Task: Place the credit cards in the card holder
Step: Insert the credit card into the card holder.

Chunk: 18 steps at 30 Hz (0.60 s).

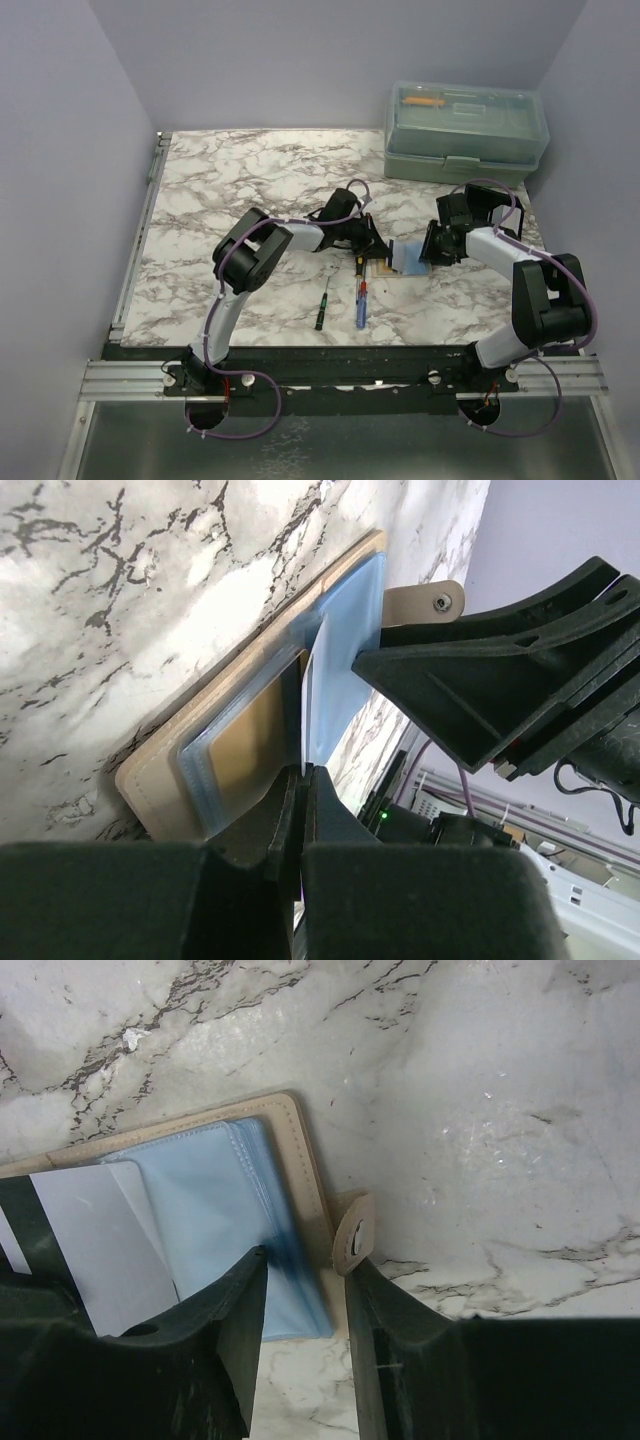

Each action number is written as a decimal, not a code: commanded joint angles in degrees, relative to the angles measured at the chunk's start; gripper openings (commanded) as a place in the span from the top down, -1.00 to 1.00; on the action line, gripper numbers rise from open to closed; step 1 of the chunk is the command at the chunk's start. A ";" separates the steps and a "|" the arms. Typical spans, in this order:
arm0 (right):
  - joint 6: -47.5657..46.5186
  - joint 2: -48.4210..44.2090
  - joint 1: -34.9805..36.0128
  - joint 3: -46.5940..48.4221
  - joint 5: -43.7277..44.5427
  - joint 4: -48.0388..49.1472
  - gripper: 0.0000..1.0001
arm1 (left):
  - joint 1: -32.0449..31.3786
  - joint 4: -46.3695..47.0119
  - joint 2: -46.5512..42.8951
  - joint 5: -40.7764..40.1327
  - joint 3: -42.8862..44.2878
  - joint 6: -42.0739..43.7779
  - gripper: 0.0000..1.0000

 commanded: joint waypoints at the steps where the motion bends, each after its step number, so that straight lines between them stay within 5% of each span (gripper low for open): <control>1: -0.48 2.34 0.13 -0.53 -0.39 1.37 0.26 | -0.34 1.41 1.30 -1.18 1.43 -1.28 1.00; 18: 3.32 1.58 0.13 -1.06 -4.60 1.02 0.27 | -3.82 11.91 -0.29 -11.64 -5.92 -6.20 1.00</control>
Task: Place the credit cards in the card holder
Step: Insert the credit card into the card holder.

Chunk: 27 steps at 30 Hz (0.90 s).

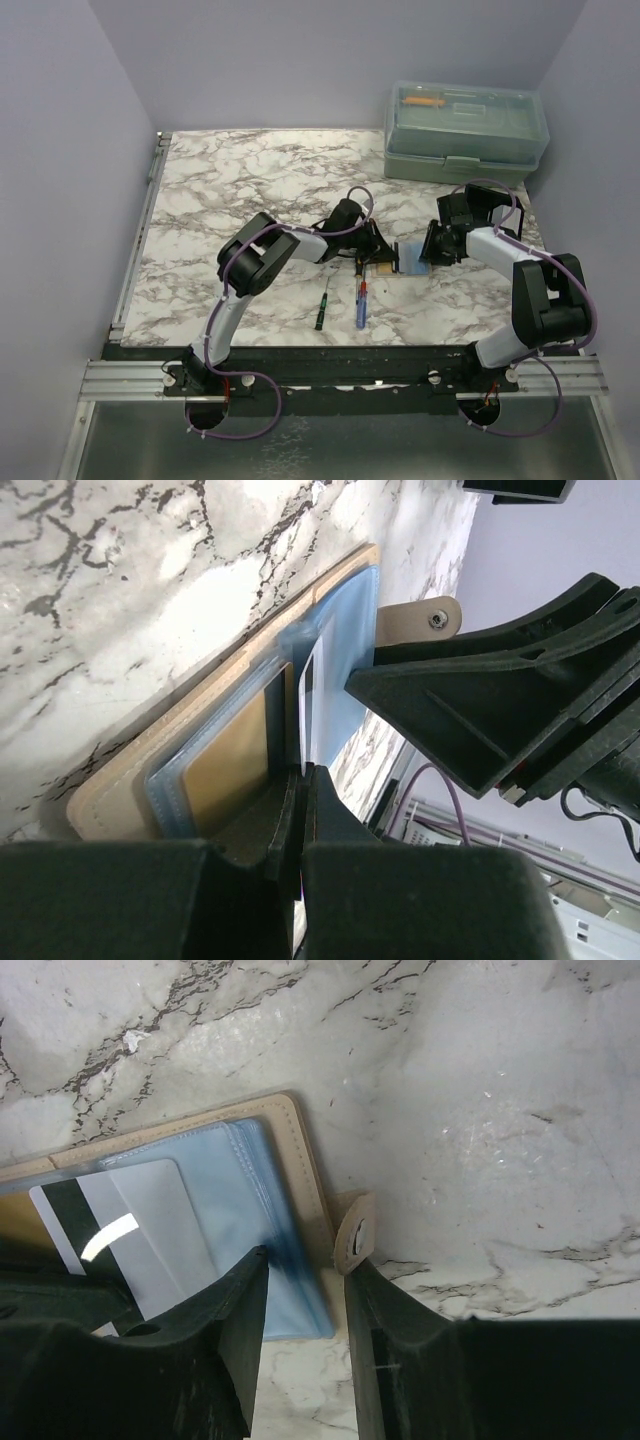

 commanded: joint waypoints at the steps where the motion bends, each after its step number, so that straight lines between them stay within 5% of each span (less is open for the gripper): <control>1: 2.58 1.45 0.22 -0.98 -3.22 0.79 0.27 | -1.24 3.39 -1.38 -6.82 -3.21 -0.49 1.00; 10: 1.75 1.02 0.20 -0.56 -2.06 -0.44 0.27 | -2.17 -13.66 -6.34 -13.29 -2.06 9.90 0.18; 15: 1.87 1.53 0.17 -0.75 -2.58 -0.12 0.27 | -3.47 -17.18 -5.31 -13.24 1.68 12.12 0.25; 19: 1.89 1.33 0.17 -0.77 -2.20 -0.23 0.27 | -5.02 -17.94 -0.86 -10.66 7.40 11.61 0.71; 21: 1.88 1.33 0.15 -0.75 -2.32 -0.19 0.27 | -5.45 -18.86 0.42 -10.97 9.48 11.86 0.77; 27: 1.80 1.51 0.18 -0.89 -1.77 -0.37 0.28 | -5.32 -23.22 -1.89 -13.98 8.43 14.18 0.19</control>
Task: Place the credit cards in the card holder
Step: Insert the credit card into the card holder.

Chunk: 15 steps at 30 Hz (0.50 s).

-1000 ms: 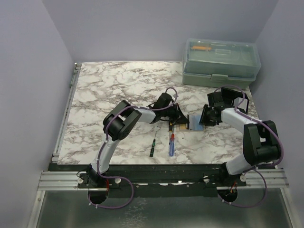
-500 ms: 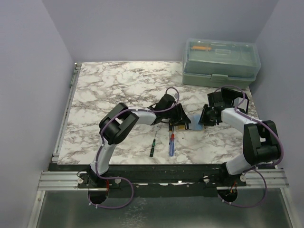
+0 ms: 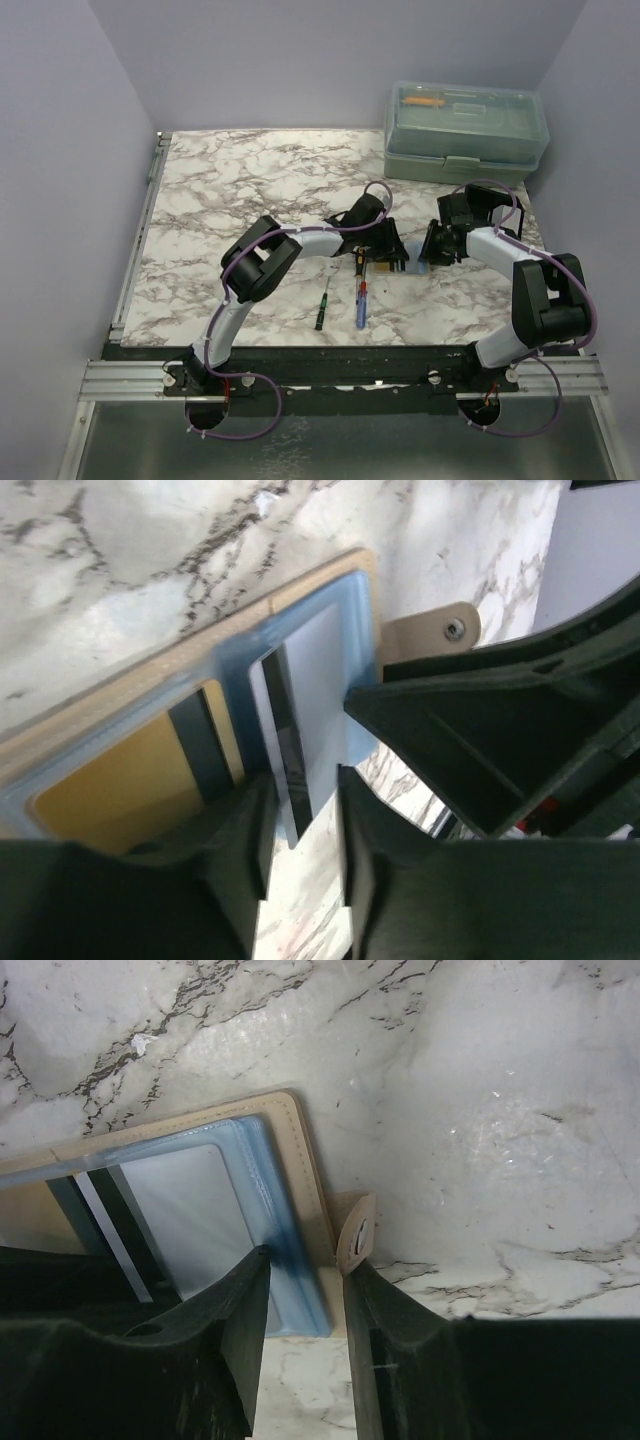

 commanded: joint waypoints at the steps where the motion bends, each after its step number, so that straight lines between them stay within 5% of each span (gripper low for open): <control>1: 0.48 1.44 0.40 -1.05 -0.84 -0.43 0.28 | -0.77 -5.36 -1.82 -3.71 -1.64 3.48 0.14; 7: 0.65 0.77 0.35 -1.35 -0.95 -0.58 0.28 | -0.50 -8.15 -3.87 -4.15 -2.63 4.72 0.00; 15: 2.41 -1.68 0.18 -2.09 -3.29 0.10 0.10 | -1.56 -8.09 -0.35 -2.14 1.71 4.02 0.26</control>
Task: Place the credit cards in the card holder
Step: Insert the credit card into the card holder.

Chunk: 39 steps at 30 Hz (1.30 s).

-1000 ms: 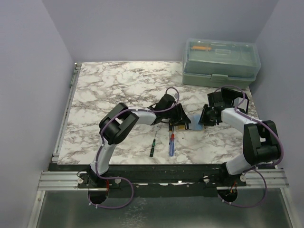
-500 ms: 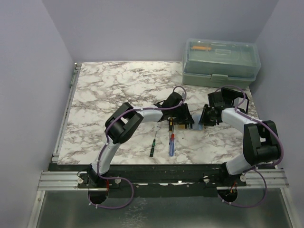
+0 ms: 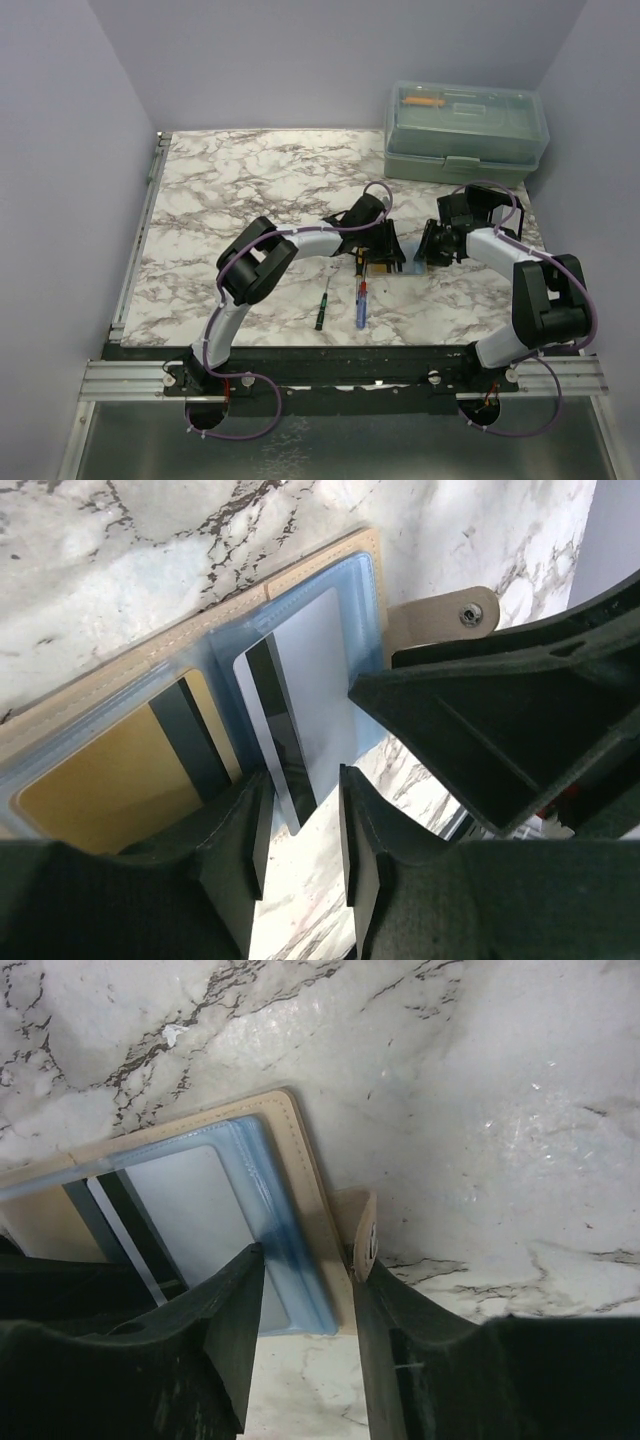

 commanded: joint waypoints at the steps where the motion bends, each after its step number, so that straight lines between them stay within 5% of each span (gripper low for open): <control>1: 1.78 -2.29 -0.30 -2.07 -2.34 -0.48 0.06 | -1.11 -4.25 2.33 -1.17 2.87 0.83 0.24; 7: -0.02 -5.71 -3.17 -2.44 -3.69 -1.98 -0.02 | 0.07 -5.21 -0.65 -3.49 -0.41 2.63 -0.01; 11: -0.21 -5.91 -4.88 -3.39 -6.40 -0.70 0.06 | 0.40 -5.20 -1.21 -2.92 -1.39 2.57 0.03; 17: -1.34 -2.25 -5.08 -3.95 -11.88 2.71 0.69 | 0.05 -5.28 1.40 -1.12 1.53 1.98 0.22; 33: -1.35 -2.39 -5.78 -4.55 -11.41 1.81 0.93 | 0.01 -11.34 -1.14 -2.57 2.05 6.14 -0.08; 39: -0.69 -2.10 -5.78 -5.28 -14.05 2.93 0.95 | -3.71 -13.18 4.33 -1.87 8.56 5.41 -0.08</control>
